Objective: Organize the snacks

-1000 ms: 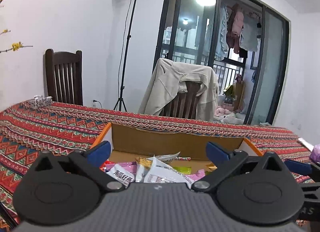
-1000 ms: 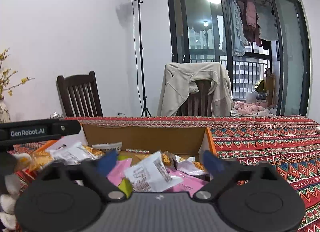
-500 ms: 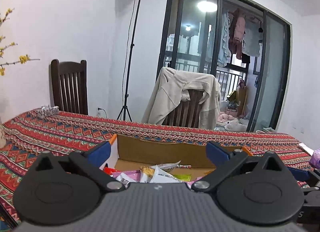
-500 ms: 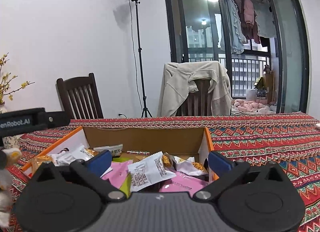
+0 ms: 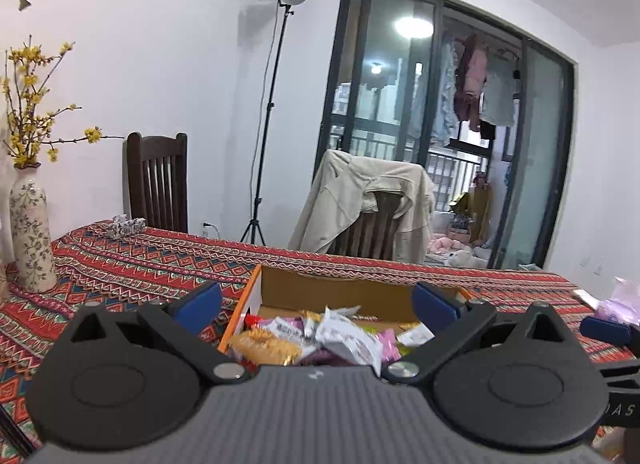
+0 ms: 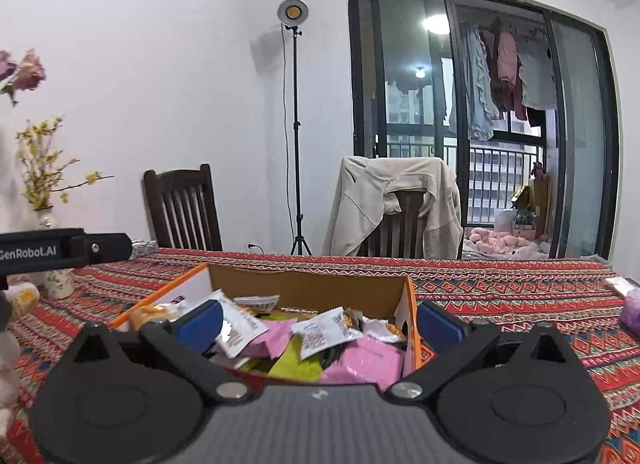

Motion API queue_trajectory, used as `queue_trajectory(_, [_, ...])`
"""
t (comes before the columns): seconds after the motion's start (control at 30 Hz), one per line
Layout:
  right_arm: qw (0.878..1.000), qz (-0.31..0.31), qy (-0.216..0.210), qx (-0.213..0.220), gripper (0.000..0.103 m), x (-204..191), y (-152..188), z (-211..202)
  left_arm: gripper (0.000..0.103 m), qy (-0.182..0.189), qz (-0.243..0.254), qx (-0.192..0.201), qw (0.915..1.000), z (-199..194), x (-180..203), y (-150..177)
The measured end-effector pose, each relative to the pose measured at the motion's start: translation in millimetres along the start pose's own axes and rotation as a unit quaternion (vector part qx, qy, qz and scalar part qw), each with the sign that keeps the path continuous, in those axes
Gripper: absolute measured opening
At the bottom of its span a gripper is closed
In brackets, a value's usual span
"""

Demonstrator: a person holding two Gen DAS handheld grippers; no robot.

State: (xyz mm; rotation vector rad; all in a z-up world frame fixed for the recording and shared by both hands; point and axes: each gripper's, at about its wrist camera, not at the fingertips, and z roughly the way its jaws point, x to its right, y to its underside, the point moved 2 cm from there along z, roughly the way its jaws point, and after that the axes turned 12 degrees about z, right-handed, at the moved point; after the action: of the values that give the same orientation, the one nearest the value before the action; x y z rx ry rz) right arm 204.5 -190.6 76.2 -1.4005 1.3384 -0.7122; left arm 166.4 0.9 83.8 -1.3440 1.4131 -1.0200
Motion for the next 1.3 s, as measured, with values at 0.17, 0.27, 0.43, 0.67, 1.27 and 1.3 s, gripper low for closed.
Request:
queue_trajectory(0.17, [1.000,-0.003,-0.007,-0.002,0.103,-5.0,11.8,-38.0,0.103,0.018,0.015,-0.016,0.9996,-32.0,0.1,17.1])
queue_trajectory(0.27, [1.000,0.000,-0.008,-0.009,0.103,-5.0,21.6,-56.8,0.103,0.020,0.026,-0.022,0.9992,-52.2,0.0,29.8])
queue_trajectory(0.43, [0.999,0.015,-0.011,-0.029,0.103,-1.1,41.3,-78.6,0.103,0.026,0.032,-0.035,0.9985,-75.4,-1.8,52.9])
queue_trajectory(0.67, [0.998,0.023,-0.005,-0.061,0.103,2.3,67.4,-90.0,0.103,0.032,0.025,-0.062,0.9973,-90.5,-5.6,82.9])
queue_trajectory(1.27, [0.995,0.035,0.001,-0.091,0.103,7.3,91.4,-90.9,0.103,0.041,0.022,-0.083,0.9955,-96.3,-4.8,106.4])
queue_trajectory(1.3, [0.995,0.036,0.001,-0.091,0.103,7.6,91.7,-90.7,0.103,0.041,0.022,-0.083,0.9955,-96.2,-4.8,106.4])
